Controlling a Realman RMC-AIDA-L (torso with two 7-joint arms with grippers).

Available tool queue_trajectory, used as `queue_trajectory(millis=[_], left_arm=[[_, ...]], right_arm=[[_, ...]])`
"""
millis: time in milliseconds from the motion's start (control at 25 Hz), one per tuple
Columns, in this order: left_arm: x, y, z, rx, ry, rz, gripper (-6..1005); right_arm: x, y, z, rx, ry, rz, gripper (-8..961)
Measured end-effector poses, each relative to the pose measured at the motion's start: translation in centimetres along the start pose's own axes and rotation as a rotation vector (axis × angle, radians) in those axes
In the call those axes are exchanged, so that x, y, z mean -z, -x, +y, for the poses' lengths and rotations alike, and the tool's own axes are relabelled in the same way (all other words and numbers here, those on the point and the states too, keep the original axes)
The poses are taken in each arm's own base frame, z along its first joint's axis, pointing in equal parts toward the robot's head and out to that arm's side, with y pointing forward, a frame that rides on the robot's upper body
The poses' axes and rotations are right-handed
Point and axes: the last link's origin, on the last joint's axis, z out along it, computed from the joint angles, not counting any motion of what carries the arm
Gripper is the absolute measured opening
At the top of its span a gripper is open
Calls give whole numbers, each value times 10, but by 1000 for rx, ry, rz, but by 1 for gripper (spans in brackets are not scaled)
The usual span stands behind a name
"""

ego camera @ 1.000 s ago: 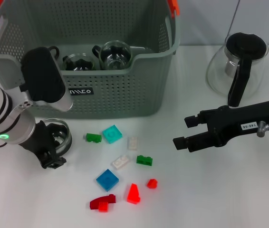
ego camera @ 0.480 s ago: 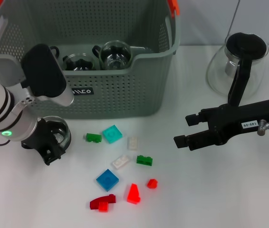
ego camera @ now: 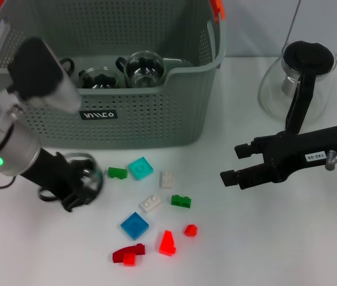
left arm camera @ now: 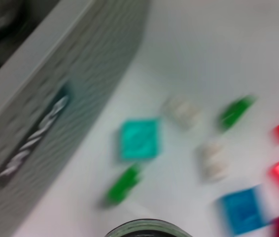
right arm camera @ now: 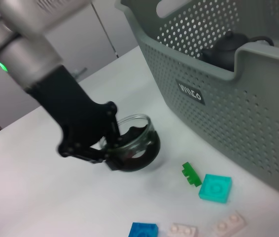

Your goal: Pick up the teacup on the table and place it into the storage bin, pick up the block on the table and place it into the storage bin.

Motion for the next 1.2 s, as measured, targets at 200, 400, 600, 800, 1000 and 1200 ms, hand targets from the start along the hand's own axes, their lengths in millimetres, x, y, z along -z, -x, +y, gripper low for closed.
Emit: queue_trajectory(millis=[200,400,600,800,1000,1200], left_arm=[[43,-26,23,24,278,238,33],[91,-71,18,-31,363,477,32],[104,-119,-22,-38,148,523,32],[86,-142,-64,1,-86,456,33],[55,-148,-90,24,-235,342,32],[33,-148,-97,23,-297,276,33]], right_arm=[[4,-5,-1,-8,-2,11,928],[6,-8,-1,-11,-1,17,928],[7,-10,-2,-8,-1,28,927],[6,-10,-1,-5,-1,31,927],[5,-11,-1,-5,-3,33,927],[3,-10,-1,-4,2,36,928]])
